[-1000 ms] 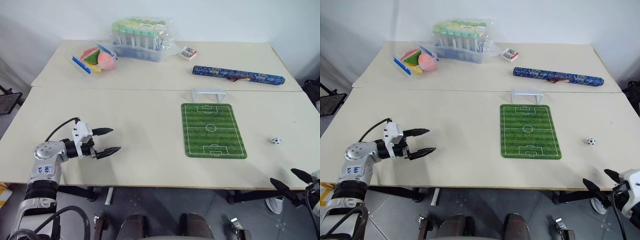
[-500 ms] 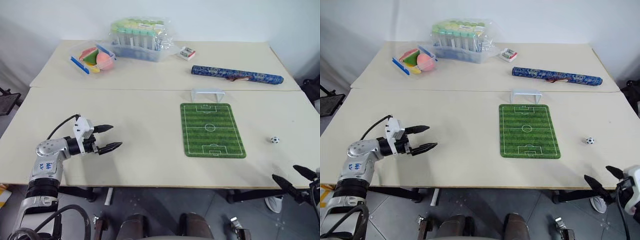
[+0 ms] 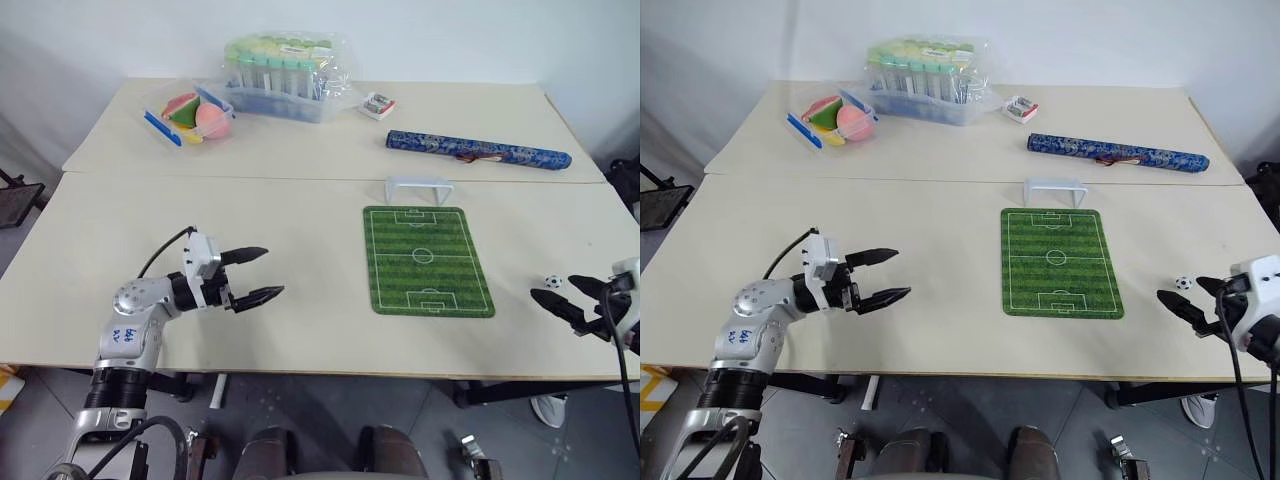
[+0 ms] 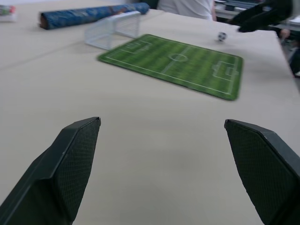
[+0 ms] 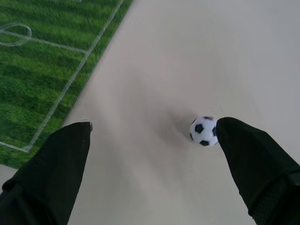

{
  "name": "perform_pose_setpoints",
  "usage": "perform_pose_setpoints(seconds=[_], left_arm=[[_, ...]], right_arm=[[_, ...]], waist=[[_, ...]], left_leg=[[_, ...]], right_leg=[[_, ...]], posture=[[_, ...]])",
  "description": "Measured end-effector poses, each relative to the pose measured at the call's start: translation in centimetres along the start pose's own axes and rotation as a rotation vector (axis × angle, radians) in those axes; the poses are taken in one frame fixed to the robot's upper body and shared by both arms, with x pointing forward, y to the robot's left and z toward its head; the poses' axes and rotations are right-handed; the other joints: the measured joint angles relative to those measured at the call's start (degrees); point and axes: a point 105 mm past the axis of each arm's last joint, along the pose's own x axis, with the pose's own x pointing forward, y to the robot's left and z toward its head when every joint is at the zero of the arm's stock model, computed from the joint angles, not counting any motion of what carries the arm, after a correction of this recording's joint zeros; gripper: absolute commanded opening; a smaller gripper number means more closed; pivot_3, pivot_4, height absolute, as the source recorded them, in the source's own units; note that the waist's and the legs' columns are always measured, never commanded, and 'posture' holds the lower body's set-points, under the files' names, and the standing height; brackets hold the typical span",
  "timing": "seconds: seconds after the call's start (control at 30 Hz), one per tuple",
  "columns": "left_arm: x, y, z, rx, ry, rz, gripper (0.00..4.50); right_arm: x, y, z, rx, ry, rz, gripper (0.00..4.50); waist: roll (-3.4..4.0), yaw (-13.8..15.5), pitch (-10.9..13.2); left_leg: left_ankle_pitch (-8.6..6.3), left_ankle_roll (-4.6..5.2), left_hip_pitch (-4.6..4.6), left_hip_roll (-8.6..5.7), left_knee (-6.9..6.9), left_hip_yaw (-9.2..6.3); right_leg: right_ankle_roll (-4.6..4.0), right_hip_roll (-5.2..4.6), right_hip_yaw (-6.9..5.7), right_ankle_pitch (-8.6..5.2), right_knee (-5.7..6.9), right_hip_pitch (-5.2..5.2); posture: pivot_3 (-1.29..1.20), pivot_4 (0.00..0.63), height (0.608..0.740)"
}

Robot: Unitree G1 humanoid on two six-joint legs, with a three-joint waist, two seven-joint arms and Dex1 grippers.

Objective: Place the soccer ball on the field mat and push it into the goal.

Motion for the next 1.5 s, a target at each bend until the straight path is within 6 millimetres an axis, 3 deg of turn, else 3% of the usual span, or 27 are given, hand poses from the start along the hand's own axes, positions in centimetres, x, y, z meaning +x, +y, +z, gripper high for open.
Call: perform_pose_setpoints(seconds=[0.23,0.43,0.53,0.83,0.93,1.03,1.33,1.5], left_arm=[[-0.9,-0.9,0.1,0.003,0.007,0.001,4.50],[-1.8,-0.8,0.5,0.012,0.020,0.029,4.50],[-1.7,-0.8,0.6,0.016,0.019,0.031,4.50],[-1.8,-1.1,0.4,0.013,0.021,0.010,4.50],[-1.5,-0.9,0.4,0.020,0.012,0.001,4.50],[-0.7,-0.9,0.3,0.029,-0.010,-0.022,4.50],[1.6,-0.6,-0.7,0.078,-0.070,-0.067,4.50],[1.6,-0.6,-1.4,0.115,-0.041,-0.083,4.50]], right_arm=[[2.9,-1.7,-0.9,0.025,-0.006,-0.062,4.47],[4.0,-2.3,-1.0,0.023,-0.022,-0.079,4.47],[4.1,-2.5,-1.1,0.028,-0.028,-0.087,3.94],[3.5,-2.3,-1.6,0.024,-0.029,-0.084,0.93],[3.2,-1.8,-1.6,0.003,-0.038,-0.084,0.85],[3.3,-0.1,-1.2,-0.030,-0.033,-0.030,0.85],[6.0,11.9,4.3,-0.275,-0.087,0.462,0.85],[6.8,14.9,4.0,-0.360,-0.033,0.633,0.85]], waist=[[0.02,-0.24,0.01],[0.01,-0.26,0.00],[0.00,-0.25,0.00],[0.00,-0.06,0.00],[0.00,0.10,0.00],[0.00,-0.02,0.00],[0.05,-0.07,0.03],[-0.01,0.31,0.07]], left_leg=[[0.00,0.00,-0.03,0.07,0.14,-0.01],[0.00,0.00,-0.04,0.10,0.20,-0.03],[0.00,0.00,-0.04,0.10,0.24,-0.04],[-0.01,0.01,-0.05,0.11,0.26,-0.09],[-0.01,0.01,-0.06,0.12,0.25,-0.18],[-0.01,0.01,-0.08,0.10,0.25,-0.15],[-0.03,-0.02,-0.18,0.05,0.38,-0.12],[-0.07,0.05,-0.32,0.00,0.52,-0.25]], right_leg=[[0.01,0.03,0.00,0.00,0.02,0.00],[0.01,0.02,0.00,0.01,0.00,0.06],[0.01,0.02,0.01,0.01,0.01,0.08],[0.03,0.01,0.00,0.02,-0.01,0.13],[0.03,0.01,-0.03,0.02,0.00,0.13],[0.03,0.01,-0.01,0.02,-0.01,0.11],[0.03,0.13,-0.02,0.02,0.00,0.00],[0.04,0.11,-0.12,0.03,0.00,0.00]], posture=[[0.00,0.150,0.740],[0.00,0.150,0.740],[0.00,0.150,0.740],[0.00,0.150,0.740],[0.00,0.150,0.740],[0.00,0.150,0.740],[0.00,0.150,0.740],[0.00,0.150,0.740]])
